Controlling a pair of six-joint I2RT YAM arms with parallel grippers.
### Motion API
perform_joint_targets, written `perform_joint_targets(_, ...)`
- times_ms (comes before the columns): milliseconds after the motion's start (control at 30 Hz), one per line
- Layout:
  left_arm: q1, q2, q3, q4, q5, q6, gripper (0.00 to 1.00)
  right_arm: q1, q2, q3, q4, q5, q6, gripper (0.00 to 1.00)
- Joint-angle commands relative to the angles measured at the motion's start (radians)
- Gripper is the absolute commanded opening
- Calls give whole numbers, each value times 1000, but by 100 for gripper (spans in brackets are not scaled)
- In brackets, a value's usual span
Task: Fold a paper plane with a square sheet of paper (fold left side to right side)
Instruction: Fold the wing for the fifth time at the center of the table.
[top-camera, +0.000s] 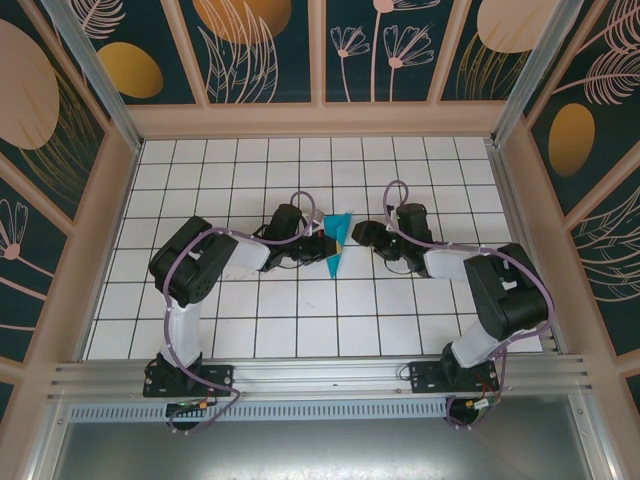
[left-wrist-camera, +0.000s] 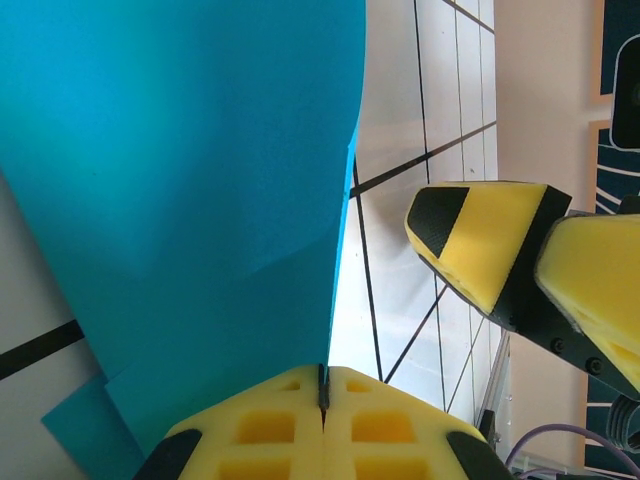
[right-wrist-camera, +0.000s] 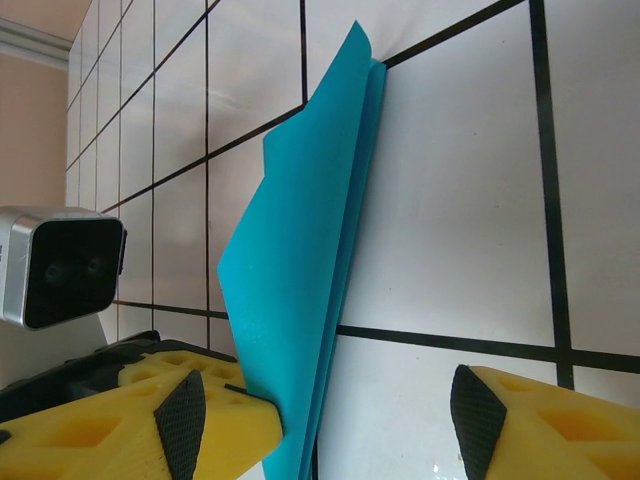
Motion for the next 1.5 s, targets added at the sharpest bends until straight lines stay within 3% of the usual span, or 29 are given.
perform_joint_targets(0,20,3,17,23,10,8,0,10,15,-9,48,-19,10,69)
perform_joint_targets(467,40,19,15,53,39,0,0,41,140,50,195,-48,113,64)
perform_joint_targets(1067,41,26,9,39,21,7,0,78,306,205,51,-11,134,54)
perform_joint_targets(1233,41,24,7,36,18,10,4,84,336,239,-31,8,132,50)
perform_joint_targets(1467,43,6,6,25,10,18,16,90,365,259,-79,20,125,49)
